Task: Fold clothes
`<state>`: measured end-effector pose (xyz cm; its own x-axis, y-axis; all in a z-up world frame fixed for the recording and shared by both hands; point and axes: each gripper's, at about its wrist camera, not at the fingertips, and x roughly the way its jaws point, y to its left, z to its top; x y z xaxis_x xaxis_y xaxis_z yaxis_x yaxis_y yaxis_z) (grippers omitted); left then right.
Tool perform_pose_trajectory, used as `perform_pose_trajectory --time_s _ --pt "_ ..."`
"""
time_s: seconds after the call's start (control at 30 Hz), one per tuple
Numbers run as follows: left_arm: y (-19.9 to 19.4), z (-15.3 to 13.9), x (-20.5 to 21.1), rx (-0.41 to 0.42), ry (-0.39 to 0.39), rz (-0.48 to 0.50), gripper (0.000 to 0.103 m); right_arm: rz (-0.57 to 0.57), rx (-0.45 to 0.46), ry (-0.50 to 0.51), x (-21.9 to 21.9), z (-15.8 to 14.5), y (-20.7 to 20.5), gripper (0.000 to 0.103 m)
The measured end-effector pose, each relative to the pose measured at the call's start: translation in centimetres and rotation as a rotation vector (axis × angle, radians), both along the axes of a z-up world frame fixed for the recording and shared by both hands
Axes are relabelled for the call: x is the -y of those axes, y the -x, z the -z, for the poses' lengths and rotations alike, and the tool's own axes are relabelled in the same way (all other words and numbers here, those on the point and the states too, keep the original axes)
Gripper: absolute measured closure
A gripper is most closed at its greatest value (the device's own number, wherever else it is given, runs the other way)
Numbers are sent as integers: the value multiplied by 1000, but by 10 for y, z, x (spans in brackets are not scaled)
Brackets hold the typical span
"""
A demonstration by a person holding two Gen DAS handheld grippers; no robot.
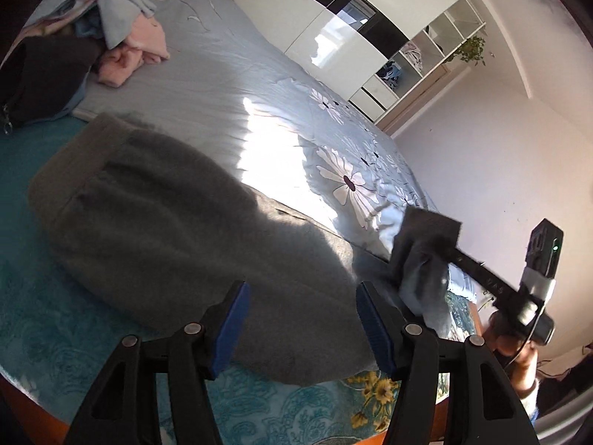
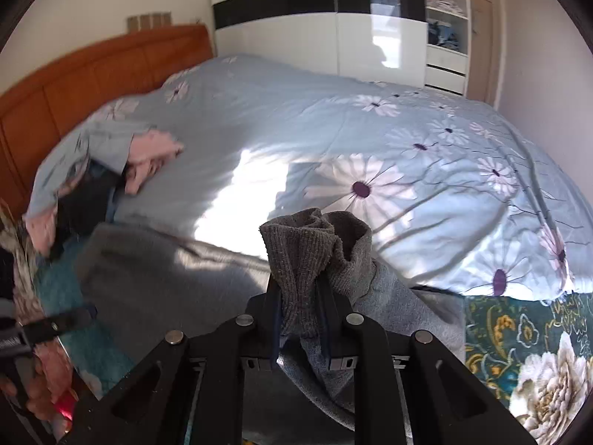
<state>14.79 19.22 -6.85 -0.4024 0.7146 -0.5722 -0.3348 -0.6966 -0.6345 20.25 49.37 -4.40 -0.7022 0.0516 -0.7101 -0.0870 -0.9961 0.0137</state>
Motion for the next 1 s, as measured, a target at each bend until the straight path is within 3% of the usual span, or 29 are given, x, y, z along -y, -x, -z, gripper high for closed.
perform_pose_trajectory --time_s 0.13,0.27,0.37,0.5,0.73,0.9,0.93,0.97,1.0 --pt "0 14 4 32 -21 5 39 -63 81 -110 47 44 1 86" --pt "2 22 -4 51 -31 17 39 -108 81 -192 68 55 -10 84" --pt "3 24 -17 62 -45 40 39 -186 90 -240 81 63 -15 71" --pt "3 24 -43 60 -21 91 39 -264 76 -47 66 56 -32 67" --pt "13 17 -110 17 55 213 39 -45 -35 54 -16 31 -72 55" --pt "11 26 -161 -24 172 266 40 85 -65 174 -71 32 -97 54" --pt "9 29 -167 -31 192 265 44 104 -62 195 -79 34 -100 54" --pt "7 31 -167 -41 216 248 72 121 -60 211 -86 37 -103 54" --pt "6 32 -164 -44 235 225 88 132 -60 223 -91 39 -105 54"
